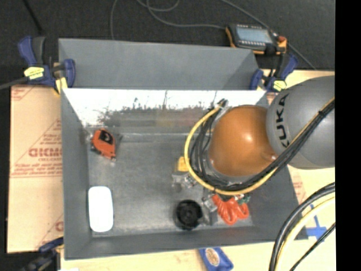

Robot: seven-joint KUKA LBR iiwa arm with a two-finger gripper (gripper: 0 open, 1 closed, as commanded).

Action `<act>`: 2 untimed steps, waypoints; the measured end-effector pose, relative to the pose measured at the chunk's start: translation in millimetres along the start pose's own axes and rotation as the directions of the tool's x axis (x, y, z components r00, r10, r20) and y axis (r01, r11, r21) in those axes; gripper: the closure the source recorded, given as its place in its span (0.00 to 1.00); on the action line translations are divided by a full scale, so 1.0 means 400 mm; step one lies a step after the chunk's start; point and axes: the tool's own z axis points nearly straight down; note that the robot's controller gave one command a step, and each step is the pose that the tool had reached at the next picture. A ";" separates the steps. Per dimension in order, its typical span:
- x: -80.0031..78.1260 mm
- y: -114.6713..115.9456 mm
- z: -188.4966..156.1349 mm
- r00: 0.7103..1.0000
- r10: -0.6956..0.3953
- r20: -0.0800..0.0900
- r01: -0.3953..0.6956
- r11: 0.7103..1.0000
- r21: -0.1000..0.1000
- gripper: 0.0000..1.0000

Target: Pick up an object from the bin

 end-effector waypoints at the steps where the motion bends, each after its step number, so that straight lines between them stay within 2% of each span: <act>1: 0.016 -0.026 0.075 1.000 -0.022 0.003 0.022 1.000 0.001 0.00; 2: 0.087 -0.080 0.125 0.985 -0.173 0.007 0.173 0.985 0.005 1.00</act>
Offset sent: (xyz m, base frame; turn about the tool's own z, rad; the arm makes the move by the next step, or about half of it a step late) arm -0.0176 -0.0440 -0.0515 -0.1783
